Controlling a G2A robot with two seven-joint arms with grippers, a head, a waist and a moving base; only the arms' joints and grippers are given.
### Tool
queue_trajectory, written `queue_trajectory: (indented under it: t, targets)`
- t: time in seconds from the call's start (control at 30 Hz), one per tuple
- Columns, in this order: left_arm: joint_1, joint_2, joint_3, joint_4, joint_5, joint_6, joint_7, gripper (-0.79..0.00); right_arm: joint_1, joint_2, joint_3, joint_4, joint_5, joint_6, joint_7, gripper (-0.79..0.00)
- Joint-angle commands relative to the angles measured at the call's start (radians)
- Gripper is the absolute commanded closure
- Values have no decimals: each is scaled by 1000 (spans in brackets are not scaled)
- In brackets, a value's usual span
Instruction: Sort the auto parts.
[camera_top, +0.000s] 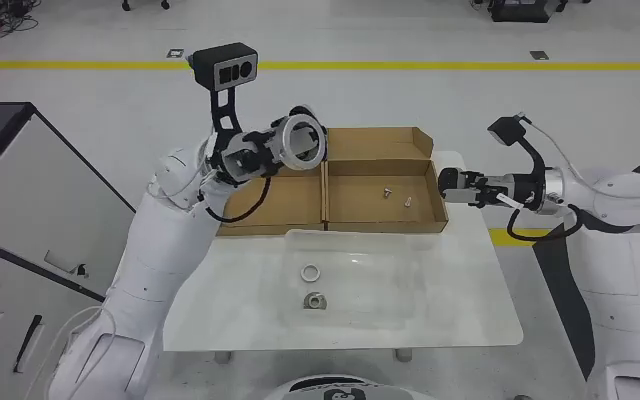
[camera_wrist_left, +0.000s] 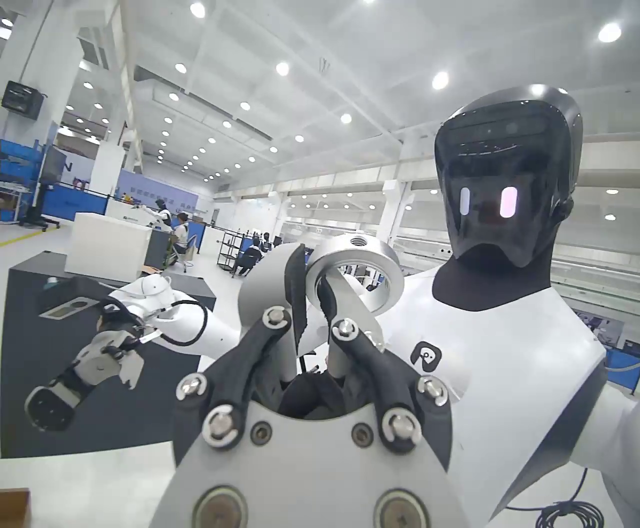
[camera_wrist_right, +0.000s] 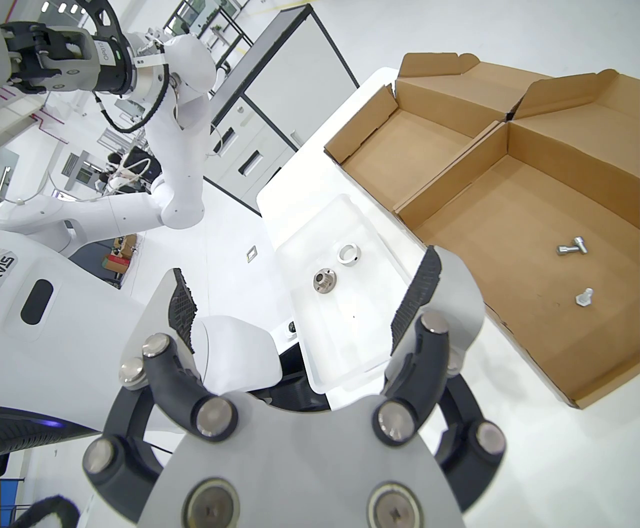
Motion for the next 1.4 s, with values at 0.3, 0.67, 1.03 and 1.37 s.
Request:
queue_trajectory:
  t: [0.3,0.67,1.03,1.37]
  targets:
    - [12,-15,-23,-28,-289,74,-74,0,0,0,0,0,0,0,0,-785]
    - [20,-29,-49,-24,-311,107,-107,0,0,0,0,0,0,0,0,-785]
    - [42,-15,-109,-6,1,199,41,0,0,0,0,0,0,0,0,-785]
    - [82,9,-153,-64,495,372,172,0,0,0,0,0,0,0,0,-785]
